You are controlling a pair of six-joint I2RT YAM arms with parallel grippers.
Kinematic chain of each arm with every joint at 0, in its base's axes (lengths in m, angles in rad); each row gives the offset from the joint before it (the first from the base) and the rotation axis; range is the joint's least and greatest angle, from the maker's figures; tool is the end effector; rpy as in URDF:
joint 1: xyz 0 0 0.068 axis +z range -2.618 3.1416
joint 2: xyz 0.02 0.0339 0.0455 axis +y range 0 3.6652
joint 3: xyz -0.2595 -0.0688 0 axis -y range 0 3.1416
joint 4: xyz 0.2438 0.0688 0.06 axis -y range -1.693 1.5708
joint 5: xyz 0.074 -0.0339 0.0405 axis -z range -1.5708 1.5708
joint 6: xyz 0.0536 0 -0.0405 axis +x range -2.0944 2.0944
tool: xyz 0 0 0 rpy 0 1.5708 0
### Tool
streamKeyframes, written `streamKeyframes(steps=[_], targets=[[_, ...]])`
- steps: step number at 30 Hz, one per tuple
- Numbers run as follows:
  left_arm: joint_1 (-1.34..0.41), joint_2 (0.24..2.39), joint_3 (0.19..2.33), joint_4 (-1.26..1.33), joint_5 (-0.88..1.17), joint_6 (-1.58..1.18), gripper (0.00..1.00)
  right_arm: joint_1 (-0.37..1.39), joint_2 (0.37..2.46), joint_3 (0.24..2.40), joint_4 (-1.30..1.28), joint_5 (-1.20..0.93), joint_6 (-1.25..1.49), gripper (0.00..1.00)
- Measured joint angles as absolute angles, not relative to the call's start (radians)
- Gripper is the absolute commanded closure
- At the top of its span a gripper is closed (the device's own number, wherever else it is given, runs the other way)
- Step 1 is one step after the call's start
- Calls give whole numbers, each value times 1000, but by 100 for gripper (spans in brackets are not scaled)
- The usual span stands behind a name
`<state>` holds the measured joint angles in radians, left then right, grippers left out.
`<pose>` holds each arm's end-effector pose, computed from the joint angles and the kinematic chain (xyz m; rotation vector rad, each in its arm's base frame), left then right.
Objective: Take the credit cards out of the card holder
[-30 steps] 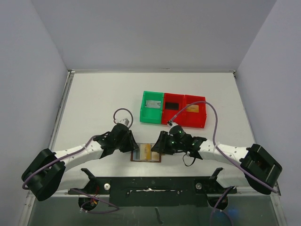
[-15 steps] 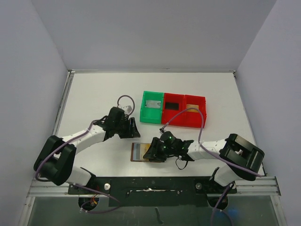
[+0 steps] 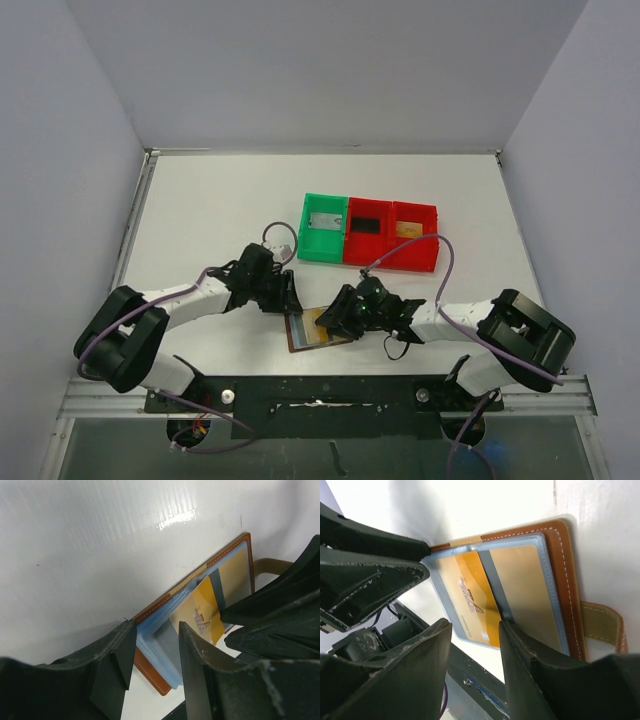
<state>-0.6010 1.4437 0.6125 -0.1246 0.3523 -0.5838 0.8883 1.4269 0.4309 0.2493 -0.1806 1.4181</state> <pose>0.2101 -0.1665 0.1297 0.1752 2.6885 -0.8742 0.1557 0.2068 0.1122 0.6081 2.6528 1.1863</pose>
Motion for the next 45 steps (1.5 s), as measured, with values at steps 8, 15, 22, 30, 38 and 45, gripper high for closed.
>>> streamKeyframes(steps=[8, 15, 22, 30, 38, 45], targets=[[-633, 1359, 594, -179, 257, -679, 52, 914, 1394, 482, 103, -97, 1357, 56], [-671, 1151, 556, -184, 179, -850, 60, 945, 1360, 542, -72, -7, 1274, 59], [-812, 1157, 509, -125, 165, -968, 80, 950, 1382, 600, -168, 28, 1218, 66], [-878, 1234, 480, -135, 92, -1033, 91, 987, 1413, 633, -203, 32, 1188, 65], [-903, 1260, 463, -118, 30, -1089, 99, 1003, 1434, 655, -204, 25, 1182, 57], [-917, 1278, 407, 12, 28, -1161, 100, 1003, 1438, 655, -191, 8, 1182, 58]])
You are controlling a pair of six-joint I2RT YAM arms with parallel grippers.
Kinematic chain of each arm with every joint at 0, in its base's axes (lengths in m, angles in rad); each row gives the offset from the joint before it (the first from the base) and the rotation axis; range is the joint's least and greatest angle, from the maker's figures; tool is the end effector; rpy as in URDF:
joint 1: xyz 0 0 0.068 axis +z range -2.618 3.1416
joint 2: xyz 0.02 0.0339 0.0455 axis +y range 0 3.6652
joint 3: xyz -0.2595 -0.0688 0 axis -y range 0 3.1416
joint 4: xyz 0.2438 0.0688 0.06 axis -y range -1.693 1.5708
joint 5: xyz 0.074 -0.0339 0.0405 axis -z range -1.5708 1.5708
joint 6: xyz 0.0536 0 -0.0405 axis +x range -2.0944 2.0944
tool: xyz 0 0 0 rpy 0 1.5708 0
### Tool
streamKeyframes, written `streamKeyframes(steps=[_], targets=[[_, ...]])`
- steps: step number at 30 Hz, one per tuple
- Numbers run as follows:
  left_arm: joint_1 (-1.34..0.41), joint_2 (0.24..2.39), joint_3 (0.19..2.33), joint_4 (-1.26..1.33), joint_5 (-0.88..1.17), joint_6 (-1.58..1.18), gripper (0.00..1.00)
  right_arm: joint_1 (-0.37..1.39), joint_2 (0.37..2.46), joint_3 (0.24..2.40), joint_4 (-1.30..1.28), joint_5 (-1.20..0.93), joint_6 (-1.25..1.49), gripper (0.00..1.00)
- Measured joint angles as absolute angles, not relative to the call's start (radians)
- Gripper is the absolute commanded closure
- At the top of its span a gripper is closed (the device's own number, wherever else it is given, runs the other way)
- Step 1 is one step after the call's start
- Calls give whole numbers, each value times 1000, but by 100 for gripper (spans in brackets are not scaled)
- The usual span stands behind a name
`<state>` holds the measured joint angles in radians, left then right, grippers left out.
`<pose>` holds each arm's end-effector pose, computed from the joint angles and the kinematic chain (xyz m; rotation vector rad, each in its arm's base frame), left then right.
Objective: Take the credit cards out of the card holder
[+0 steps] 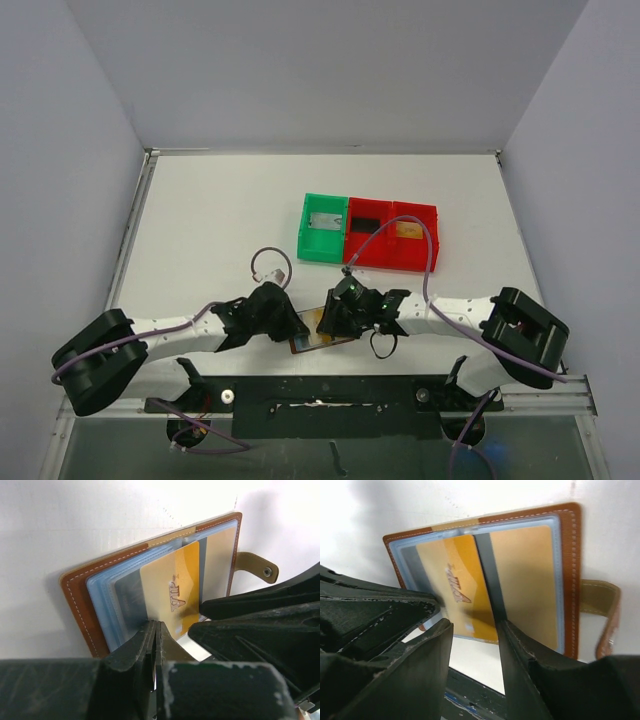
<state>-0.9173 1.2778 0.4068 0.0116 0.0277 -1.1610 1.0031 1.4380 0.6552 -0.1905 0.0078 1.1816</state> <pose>0.1394 -0.1845 0.1174 -0.3109 2.6519 -0.8738 0.1469 0.2296 0.1358 0.2496 2.7517 0.7504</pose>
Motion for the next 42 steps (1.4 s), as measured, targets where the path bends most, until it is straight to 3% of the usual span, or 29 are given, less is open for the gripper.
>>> streamKeyframes(steps=[6, 14, 16, 30, 39, 42], targets=[[-918, 1262, 340, 120, 27, -1210, 100, 988, 1458, 646, -139, -54, 1173, 66], [-915, 1230, 283, 189, 11, -1240, 100, 939, 1459, 582, -47, -145, 1163, 96], [-915, 1222, 276, 194, 1, -1244, 100, 922, 1457, 551, 6, -179, 1163, 99], [-915, 1174, 250, 200, -41, -1251, 100, 896, 1457, 424, 260, -279, 1216, 100], [-918, 1147, 240, 181, -28, -1249, 100, 877, 1321, 381, 292, -259, 1250, 100], [-918, 1147, 240, 181, -25, -1246, 100, 879, 1308, 368, 291, -250, 1272, 80]])
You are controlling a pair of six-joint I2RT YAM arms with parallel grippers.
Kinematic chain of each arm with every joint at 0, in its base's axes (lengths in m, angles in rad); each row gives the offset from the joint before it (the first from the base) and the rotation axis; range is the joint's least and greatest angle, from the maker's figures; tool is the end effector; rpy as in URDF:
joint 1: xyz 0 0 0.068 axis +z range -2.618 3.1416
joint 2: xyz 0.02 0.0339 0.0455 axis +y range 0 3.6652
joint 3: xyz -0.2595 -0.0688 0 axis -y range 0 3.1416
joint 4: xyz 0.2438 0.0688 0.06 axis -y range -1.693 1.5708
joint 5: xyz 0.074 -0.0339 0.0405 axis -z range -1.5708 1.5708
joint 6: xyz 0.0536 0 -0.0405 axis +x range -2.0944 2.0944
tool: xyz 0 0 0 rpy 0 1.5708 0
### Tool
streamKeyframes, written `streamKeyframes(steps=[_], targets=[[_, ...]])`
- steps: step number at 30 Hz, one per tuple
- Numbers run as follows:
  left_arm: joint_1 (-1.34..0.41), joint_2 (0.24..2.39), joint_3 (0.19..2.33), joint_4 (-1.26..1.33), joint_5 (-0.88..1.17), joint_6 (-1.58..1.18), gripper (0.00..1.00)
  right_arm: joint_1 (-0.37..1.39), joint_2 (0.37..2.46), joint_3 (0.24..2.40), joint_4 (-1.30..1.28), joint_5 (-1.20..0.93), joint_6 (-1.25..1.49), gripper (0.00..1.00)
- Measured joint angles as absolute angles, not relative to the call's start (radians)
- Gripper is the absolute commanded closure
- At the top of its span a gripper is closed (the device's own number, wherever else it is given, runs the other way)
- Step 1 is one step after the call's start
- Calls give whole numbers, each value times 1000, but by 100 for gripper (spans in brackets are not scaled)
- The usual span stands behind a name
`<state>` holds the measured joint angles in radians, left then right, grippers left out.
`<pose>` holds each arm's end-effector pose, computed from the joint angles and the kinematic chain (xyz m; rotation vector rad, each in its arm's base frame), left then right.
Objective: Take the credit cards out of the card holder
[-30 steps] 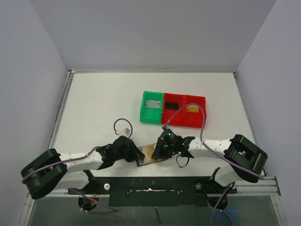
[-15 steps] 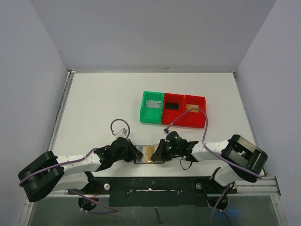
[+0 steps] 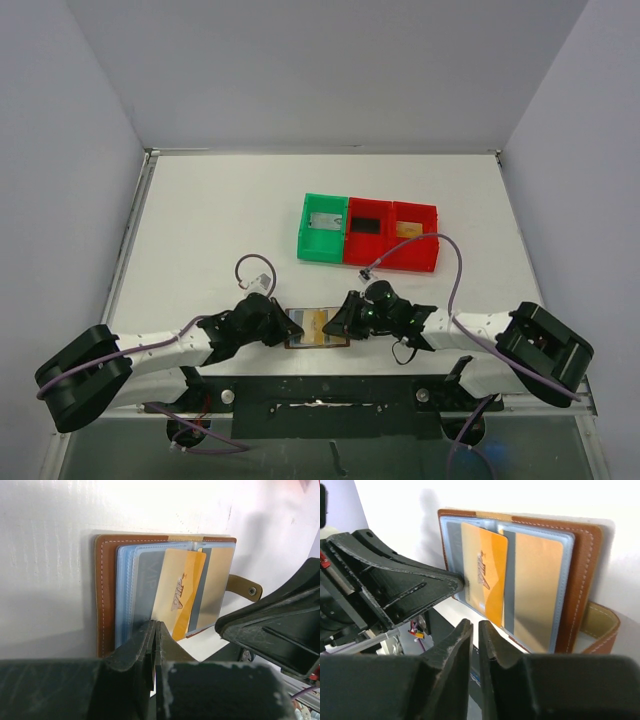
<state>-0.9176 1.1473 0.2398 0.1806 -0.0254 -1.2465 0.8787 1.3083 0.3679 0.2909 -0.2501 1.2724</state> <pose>0.1263 -0.1628 0.1101 -0.4312 2.5098 -0.9942 0.1462 0.1972 0.1264 0.3508 2.5915 1.2956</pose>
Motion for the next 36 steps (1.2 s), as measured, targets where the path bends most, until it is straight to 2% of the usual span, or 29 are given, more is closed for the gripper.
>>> streamKeyframes(steps=[5, 8, 14, 20, 27, 31, 34, 36], targets=[[-918, 1148, 240, 182, -16, -1233, 100, 938, 1315, 360, 268, -209, 1332, 64], [-918, 1153, 241, 187, -10, -1215, 100, 984, 1342, 356, 271, -185, 1386, 60], [-918, 1176, 257, 187, 13, -1182, 100, 1005, 1363, 323, 326, -140, 1503, 62], [-917, 1201, 276, 186, 27, -1160, 100, 1022, 1401, 304, 390, -85, 1602, 80], [-916, 1222, 294, 185, 27, -1144, 100, 1023, 1399, 276, 411, -48, 1647, 91], [-916, 1228, 299, 186, 31, -1143, 100, 1021, 1380, 260, 411, -11, 1651, 89], [-916, 1229, 299, 187, 35, -1144, 100, 1020, 1364, 249, 411, 10, 1655, 75], [-916, 1230, 299, 187, 39, -1143, 100, 1020, 1357, 244, 424, 17, 1664, 73]])
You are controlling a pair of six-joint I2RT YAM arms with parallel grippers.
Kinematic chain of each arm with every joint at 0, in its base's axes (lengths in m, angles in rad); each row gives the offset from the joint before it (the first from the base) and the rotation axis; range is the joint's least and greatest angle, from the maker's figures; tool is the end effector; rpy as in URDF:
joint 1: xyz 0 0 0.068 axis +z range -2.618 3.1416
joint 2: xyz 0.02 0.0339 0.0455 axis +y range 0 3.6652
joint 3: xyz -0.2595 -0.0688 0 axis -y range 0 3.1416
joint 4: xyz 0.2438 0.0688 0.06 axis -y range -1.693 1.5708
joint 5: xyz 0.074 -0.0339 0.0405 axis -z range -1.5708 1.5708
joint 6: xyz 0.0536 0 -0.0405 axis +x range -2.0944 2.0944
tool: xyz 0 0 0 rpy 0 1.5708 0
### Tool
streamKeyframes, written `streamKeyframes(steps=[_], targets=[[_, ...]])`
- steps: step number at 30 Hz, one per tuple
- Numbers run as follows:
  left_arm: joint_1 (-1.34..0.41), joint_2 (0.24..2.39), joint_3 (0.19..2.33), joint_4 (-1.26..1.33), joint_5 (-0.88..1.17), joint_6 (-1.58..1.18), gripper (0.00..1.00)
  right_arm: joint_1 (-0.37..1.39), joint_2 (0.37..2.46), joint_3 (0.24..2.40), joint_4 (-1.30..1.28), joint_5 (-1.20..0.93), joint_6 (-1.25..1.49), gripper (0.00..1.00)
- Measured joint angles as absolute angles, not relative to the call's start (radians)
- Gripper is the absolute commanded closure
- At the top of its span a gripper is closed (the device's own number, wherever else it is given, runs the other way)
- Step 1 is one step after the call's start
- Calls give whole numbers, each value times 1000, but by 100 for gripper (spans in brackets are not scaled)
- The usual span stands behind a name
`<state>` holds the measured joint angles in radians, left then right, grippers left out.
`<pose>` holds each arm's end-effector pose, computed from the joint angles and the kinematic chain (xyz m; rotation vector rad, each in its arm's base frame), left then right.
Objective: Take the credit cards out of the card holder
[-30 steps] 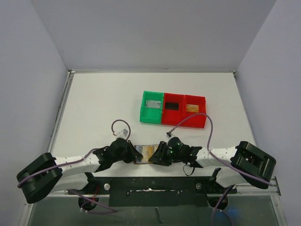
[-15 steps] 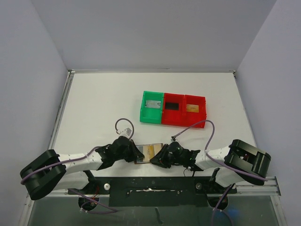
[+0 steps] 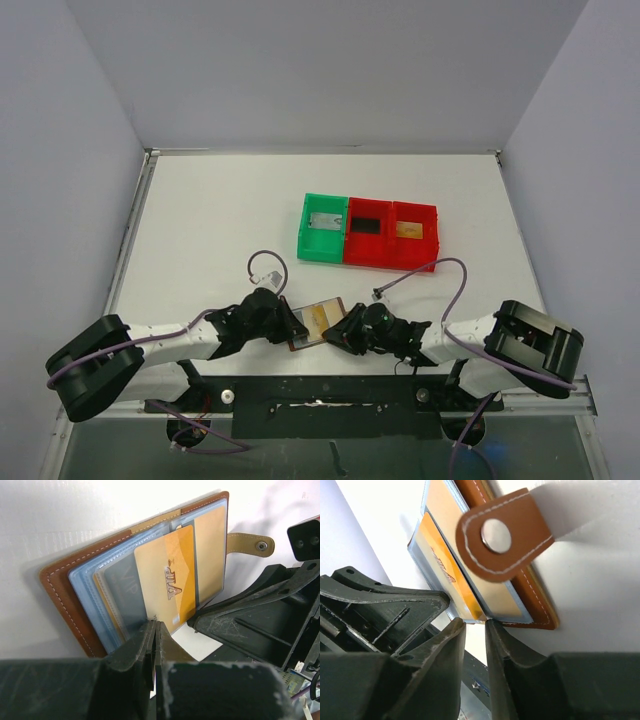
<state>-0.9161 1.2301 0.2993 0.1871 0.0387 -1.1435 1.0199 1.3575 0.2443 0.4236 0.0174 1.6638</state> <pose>0.1329 -0.1765 0.1120 -0.2700 2.5565 -0.9927 0.1186 0.1913 0.0937 0.8542 2.5263 1.2193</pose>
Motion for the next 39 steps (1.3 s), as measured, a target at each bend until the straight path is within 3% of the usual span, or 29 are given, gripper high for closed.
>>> streamKeyframes(steps=[4, 10, 19, 24, 31, 39], targets=[[-916, 1232, 300, 189, 43, -1143, 100, 1020, 1357, 228, 462, 27, 1692, 68], [-917, 1237, 300, 192, 58, -1143, 100, 1007, 1391, 190, 572, 35, 1761, 69], [-917, 1248, 302, 202, 72, -1140, 100, 981, 1465, 186, 657, 32, 1798, 86], [-917, 1252, 302, 208, 74, -1140, 100, 954, 1482, 204, 641, 12, 1773, 100], [-917, 1251, 302, 208, 75, -1140, 100, 940, 1455, 215, 593, 2, 1718, 100], [-918, 1219, 284, 199, 66, -1143, 100, 934, 1269, 150, 429, 59, 1699, 98]])
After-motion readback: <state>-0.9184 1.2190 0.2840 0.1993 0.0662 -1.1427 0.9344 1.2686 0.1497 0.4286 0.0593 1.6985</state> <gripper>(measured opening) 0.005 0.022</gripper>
